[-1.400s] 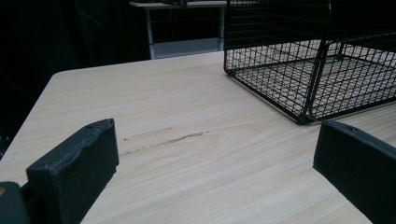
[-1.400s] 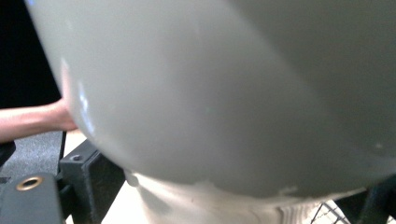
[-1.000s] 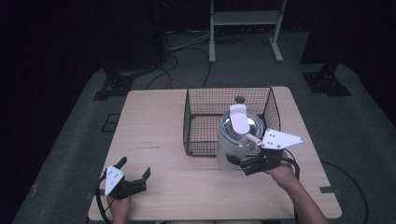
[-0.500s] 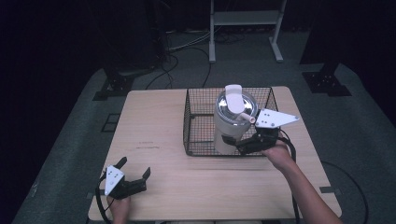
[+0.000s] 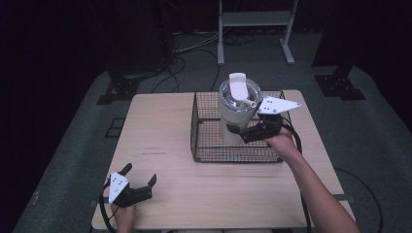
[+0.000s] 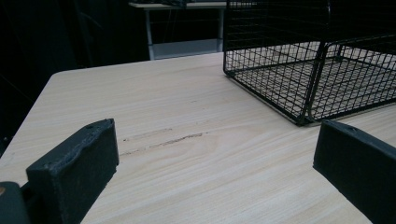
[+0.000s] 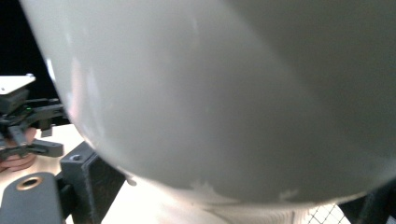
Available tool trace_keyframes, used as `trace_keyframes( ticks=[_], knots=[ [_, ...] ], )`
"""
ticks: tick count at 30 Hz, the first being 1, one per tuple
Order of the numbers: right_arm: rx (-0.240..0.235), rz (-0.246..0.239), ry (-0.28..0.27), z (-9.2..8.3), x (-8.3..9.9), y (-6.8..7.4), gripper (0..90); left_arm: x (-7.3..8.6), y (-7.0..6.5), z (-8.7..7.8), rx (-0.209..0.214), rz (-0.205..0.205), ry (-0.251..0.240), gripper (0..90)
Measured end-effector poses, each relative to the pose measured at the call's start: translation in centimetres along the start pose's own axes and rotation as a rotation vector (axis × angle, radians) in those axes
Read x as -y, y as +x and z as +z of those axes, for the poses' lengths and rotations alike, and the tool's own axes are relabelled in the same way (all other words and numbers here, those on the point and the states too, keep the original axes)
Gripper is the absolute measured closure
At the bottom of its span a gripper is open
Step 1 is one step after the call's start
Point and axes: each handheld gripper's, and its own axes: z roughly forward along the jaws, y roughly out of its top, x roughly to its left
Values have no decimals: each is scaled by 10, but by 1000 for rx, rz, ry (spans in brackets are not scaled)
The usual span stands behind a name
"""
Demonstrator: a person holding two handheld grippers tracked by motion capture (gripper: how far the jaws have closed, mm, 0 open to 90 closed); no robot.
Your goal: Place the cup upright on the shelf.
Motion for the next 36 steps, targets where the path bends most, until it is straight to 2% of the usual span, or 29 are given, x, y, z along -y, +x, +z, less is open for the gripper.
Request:
trace_keyframes(
  ticks=[5, 10, 20, 29, 34, 36],
  knots=[
    [17, -7, 26, 14, -1, -14, 93, 0, 0, 0, 0, -5, 3, 0],
    [19, 7, 31, 22, 0, -23, 93, 0, 0, 0, -1, -1, 5, 0],
    [28, 0, 51, 39, -3, -39, 93, 0, 0, 0, -1, -4, 4, 0],
    [28, 38, 60, 59, 5, -53, 93, 0, 1, 0, 2, -4, 0, 0],
    [32, 32, 66, 67, 10, -57, 93, 0, 1, -1, 3, -3, -2, 0],
    [29, 60, 74, 69, 13, -57, 93, 0, 1, -1, 3, -3, -2, 0]
  ],
)
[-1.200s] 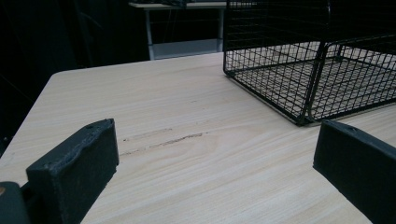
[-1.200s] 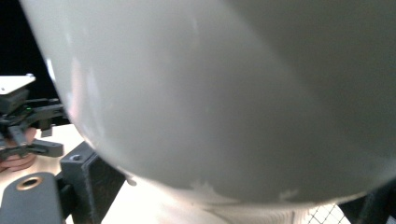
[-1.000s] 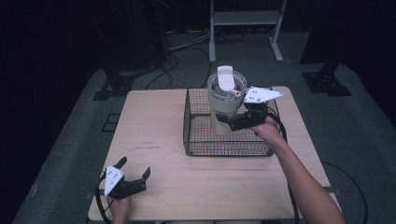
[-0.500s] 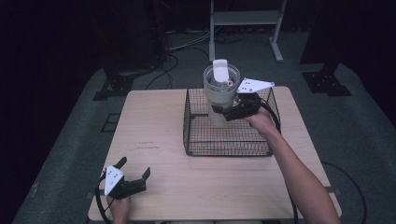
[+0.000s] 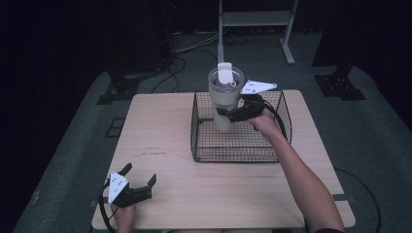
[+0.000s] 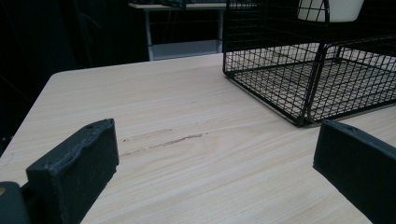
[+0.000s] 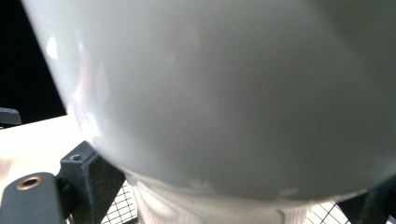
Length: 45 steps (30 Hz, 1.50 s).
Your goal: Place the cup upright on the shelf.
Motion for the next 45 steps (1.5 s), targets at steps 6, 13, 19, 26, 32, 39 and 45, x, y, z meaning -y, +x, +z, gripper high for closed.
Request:
trace_keyframes(
  ticks=[6, 13, 19, 26, 32, 39, 45],
  knots=[
    [-5, 1, 9, 7, 10, -4, 93, 0, 0, 0, 0, 2, 1, 0],
    [-7, 37, 26, 14, 29, -10, 93, 0, 0, 0, 1, 3, 3, 0],
    [-7, 60, 49, 20, 37, -13, 93, 0, 0, 0, 0, 2, 3, 0],
    [-17, 56, 96, 29, 45, -15, 93, 0, 0, 0, 0, 2, -2, 0],
    [-10, 70, 127, 37, 51, -19, 93, 0, 0, 0, 3, -1, -5, 0],
    [-14, 71, 156, 43, 54, -20, 93, 0, 0, 0, 4, 0, -4, 0],
    [-11, 65, 174, 46, 56, -21, 92, 0, 0, 0, 4, -1, -5, 0]
  ],
)
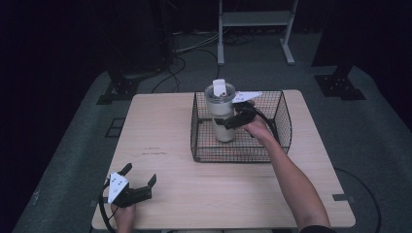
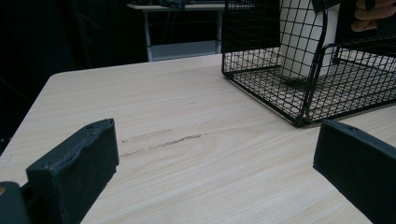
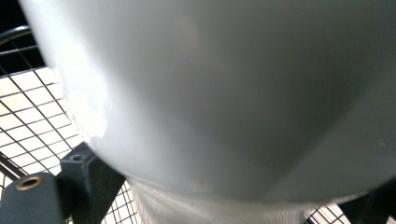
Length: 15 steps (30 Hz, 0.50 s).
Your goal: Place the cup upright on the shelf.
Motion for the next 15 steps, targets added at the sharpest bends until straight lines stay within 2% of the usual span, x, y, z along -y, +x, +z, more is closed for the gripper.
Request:
trace_keyframes(
  ticks=[6, 11, 15],
  knots=[
    [-1, 4, 10, 2, 2, -1, 93, 0, 0, 0, 0, 1, 1, 0],
    [-3, -4, 39, 6, 6, -1, 92, 0, 0, 0, 1, 3, 2, 0],
    [-20, -9, 44, 5, 6, -2, 91, 0, 0, 0, 1, 1, -2, 0]
  ],
)
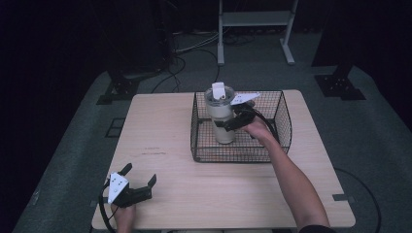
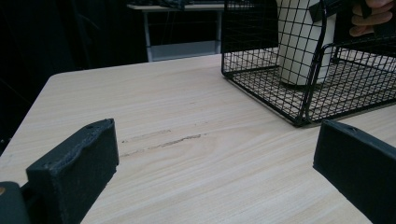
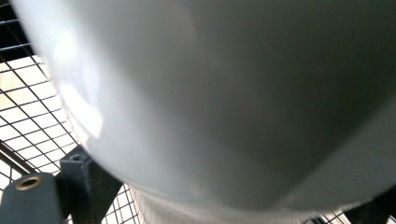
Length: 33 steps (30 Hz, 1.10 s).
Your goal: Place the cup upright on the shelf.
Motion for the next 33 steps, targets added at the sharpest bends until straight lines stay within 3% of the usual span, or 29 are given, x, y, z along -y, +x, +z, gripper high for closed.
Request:
trace_keyframes(
  ticks=[12, 23, 33],
  knots=[
    [-4, -14, 0, -3, 4, -2, 89, 0, 0, 0, -1, -1, 1, 0],
    [-12, -59, 3, -7, 8, -1, 86, 0, 0, 1, -2, 6, 9, 0],
    [-7, -45, 11, -16, 12, -6, 85, 0, -1, 1, -5, 6, 12, 0]
  ],
)
